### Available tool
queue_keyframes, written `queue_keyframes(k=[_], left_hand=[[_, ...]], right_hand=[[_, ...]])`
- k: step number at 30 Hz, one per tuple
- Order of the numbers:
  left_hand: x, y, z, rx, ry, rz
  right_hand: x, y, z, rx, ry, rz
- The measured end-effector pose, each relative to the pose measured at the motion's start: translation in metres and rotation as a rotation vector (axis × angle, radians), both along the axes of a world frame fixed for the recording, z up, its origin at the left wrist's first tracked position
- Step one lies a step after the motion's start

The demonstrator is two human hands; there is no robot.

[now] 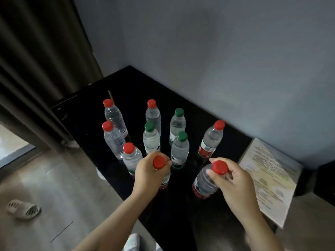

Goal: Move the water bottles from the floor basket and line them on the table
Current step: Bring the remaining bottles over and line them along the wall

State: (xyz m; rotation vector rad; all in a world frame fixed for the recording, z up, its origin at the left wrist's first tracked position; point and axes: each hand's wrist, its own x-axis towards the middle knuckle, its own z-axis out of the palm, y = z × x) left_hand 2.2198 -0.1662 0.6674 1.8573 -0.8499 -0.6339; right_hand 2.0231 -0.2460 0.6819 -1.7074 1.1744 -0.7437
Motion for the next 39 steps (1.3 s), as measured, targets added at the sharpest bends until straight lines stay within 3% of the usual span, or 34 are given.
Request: queue_keyframes(k=[15, 24, 34, 39], left_hand=[[0.03, -0.033, -0.032, 0.051, 0.032, -0.096], [0.036, -0.037, -0.031, 0.1, -0.051, -0.181], [0.055, -0.045, -0.003, 0.217, -0.324, -0.545], [0.058, -0.026, 0.026, 0.096, -0.521, -0.749]], right_hand=[[0.051, -0.048, -0.033, 0.031, 0.093, -0.13], [0.053, -0.051, -0.034, 0.047, 0.231, -0.175], [0.016, 0.039, 0.001, 0.097, 0.654, -0.313], [0.013, 0.104, 0.009, 0.141, 0.684, -0.476]])
